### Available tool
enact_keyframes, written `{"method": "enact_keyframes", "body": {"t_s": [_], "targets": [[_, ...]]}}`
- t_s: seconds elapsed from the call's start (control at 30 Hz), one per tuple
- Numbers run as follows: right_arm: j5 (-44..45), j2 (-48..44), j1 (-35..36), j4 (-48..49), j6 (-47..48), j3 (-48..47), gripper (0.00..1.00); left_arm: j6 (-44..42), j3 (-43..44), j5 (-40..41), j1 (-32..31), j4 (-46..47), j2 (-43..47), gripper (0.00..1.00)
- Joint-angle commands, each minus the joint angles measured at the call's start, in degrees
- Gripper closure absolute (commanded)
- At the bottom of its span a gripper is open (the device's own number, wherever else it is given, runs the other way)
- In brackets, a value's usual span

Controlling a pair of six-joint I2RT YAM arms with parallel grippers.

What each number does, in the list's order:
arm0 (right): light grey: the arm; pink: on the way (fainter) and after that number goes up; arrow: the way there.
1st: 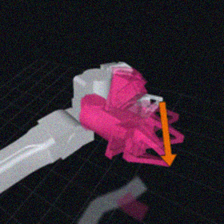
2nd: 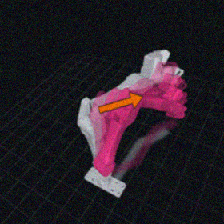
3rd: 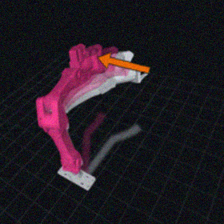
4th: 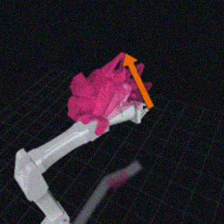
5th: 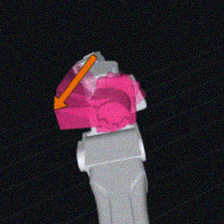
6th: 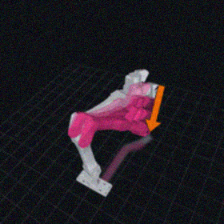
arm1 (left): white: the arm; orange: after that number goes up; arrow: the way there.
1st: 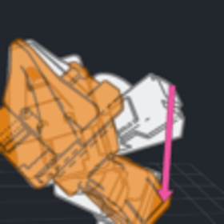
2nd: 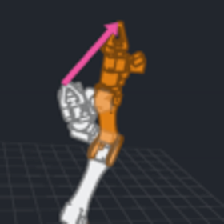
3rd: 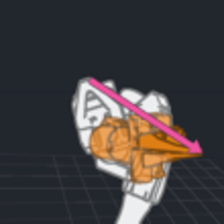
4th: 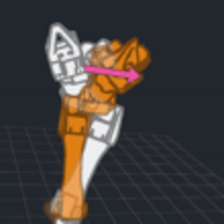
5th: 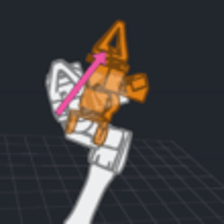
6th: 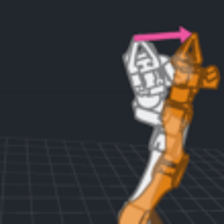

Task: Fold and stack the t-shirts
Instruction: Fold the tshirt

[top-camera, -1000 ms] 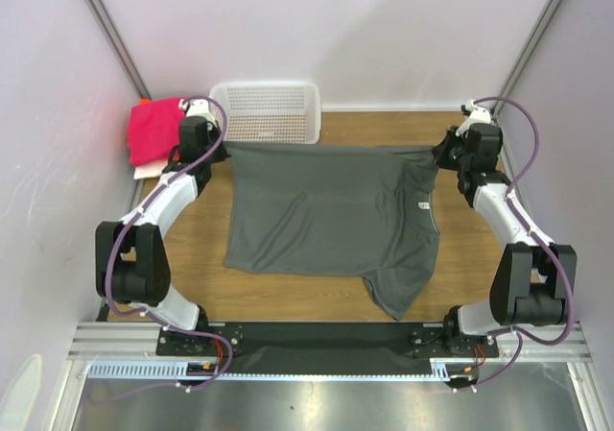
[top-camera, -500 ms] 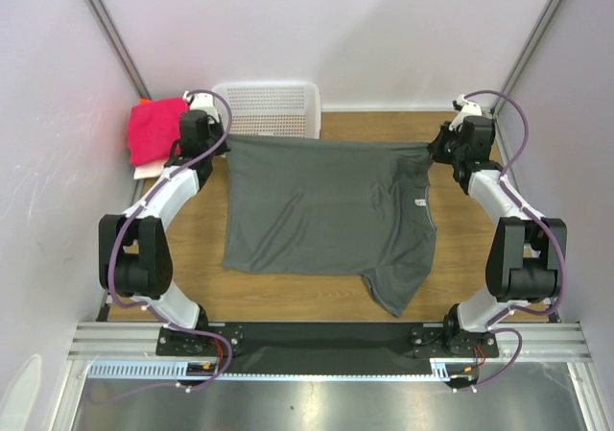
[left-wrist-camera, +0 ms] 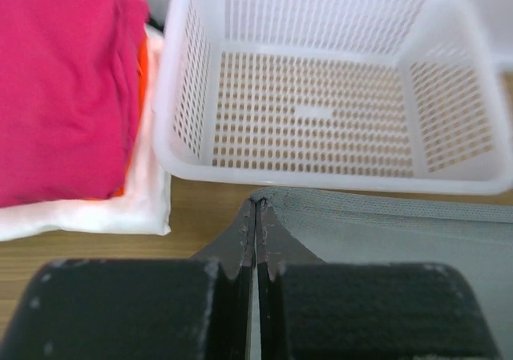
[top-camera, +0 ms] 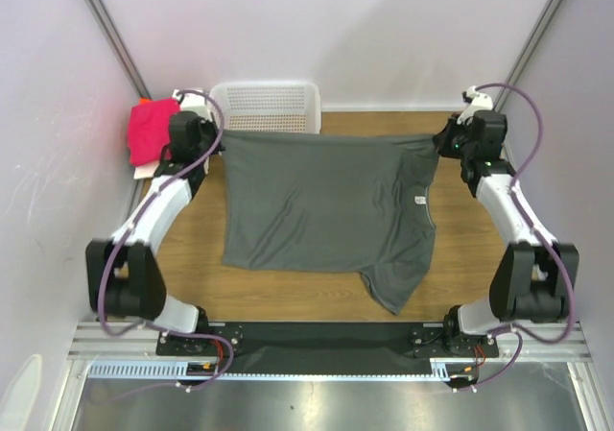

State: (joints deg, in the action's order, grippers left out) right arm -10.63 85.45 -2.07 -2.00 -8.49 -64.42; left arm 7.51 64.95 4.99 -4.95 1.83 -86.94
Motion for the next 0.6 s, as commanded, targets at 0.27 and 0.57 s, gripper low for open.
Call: {"method": "enact_keyframes", "body": {"t_s": [0.27, 0.57], "targets": [[2.5, -23.6, -0.6, -8.5, 4.4, -6.9, 1.00, -3.6, -3.2, 1.2, 1.1, -2.8, 28.7, 1.00], [1.6, -32.6, -0.4, -16.4, 7.8, -13.8, 1.00, -5.1, -0.1, 1.2, 1.1, -10.8, 39.7, 1.00]]}}
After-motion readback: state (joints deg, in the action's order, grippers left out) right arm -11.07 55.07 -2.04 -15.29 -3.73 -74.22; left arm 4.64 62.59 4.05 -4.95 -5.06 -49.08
